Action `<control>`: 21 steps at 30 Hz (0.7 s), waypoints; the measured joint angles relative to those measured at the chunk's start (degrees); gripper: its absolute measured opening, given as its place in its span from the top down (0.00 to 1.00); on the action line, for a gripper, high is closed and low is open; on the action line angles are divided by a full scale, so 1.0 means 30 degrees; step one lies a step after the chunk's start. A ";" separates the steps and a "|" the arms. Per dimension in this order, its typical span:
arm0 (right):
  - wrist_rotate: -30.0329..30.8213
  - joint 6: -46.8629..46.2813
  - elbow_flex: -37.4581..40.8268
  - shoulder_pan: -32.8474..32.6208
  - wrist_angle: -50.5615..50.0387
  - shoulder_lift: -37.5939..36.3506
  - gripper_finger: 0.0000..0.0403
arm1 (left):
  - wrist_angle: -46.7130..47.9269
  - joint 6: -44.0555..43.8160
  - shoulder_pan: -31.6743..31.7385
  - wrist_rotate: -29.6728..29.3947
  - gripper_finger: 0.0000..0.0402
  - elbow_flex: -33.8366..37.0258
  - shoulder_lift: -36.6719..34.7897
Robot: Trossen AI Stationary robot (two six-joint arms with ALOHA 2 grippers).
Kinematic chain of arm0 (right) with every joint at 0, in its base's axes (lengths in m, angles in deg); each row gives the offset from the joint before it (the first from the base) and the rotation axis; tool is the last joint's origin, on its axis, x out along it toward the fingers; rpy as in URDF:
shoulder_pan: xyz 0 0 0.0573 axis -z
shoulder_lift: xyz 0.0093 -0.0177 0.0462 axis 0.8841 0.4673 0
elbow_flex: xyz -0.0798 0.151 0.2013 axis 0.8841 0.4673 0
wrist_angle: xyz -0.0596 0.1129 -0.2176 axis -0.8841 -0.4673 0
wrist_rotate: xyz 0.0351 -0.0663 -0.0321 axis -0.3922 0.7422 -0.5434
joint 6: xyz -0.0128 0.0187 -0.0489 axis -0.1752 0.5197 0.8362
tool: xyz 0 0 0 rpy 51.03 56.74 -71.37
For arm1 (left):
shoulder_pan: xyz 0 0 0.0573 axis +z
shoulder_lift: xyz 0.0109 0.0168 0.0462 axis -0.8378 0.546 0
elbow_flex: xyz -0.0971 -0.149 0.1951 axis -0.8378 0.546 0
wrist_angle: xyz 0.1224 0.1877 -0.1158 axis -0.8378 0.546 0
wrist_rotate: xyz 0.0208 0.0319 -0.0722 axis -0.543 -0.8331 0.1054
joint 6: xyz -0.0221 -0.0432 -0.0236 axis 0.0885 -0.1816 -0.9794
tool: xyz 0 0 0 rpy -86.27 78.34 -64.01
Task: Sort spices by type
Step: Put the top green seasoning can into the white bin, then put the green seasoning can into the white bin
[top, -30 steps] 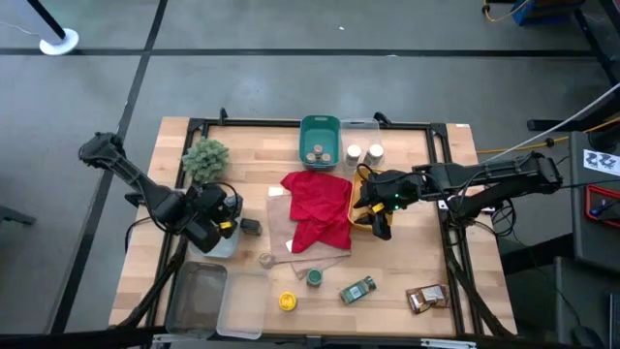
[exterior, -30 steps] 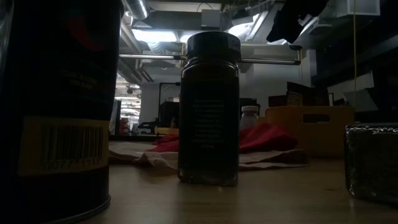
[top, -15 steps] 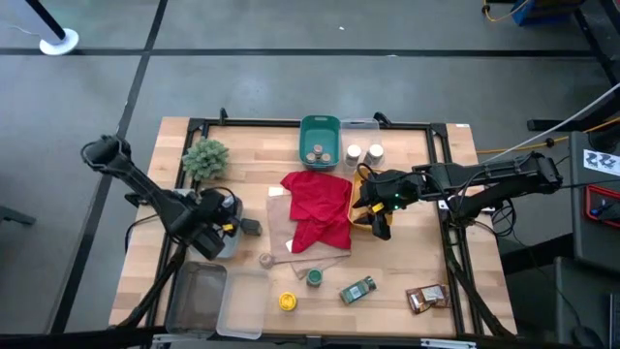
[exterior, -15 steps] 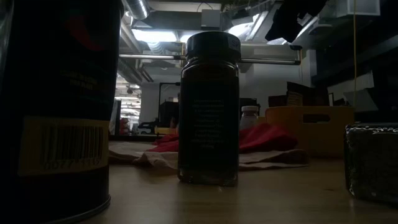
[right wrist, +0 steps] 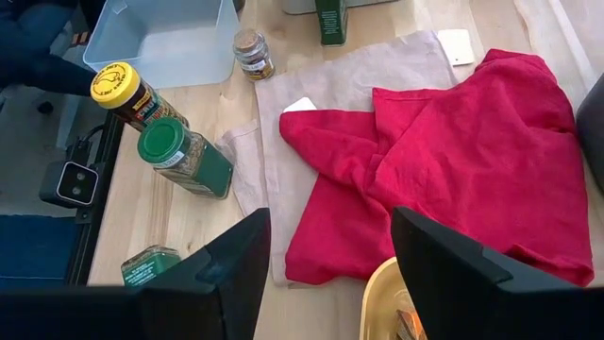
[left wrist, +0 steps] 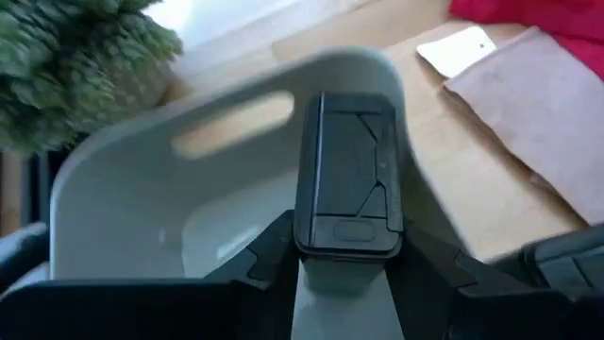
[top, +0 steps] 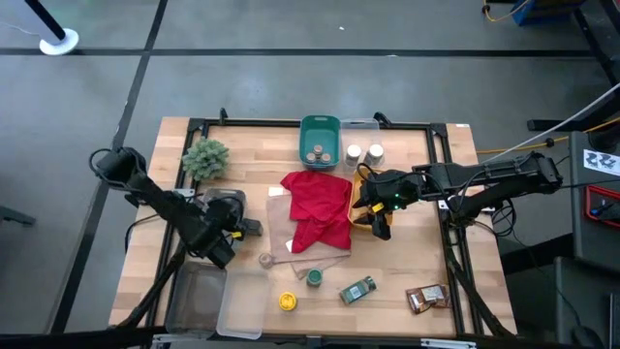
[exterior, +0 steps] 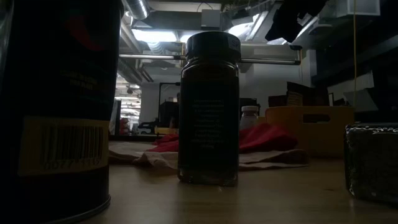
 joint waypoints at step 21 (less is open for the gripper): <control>0.0000 -0.0003 0.0000 0.0000 0.0080 0.0015 0.45 | -0.0414 0.2451 0.0007 0.4160 0.47 -0.0732 -0.1084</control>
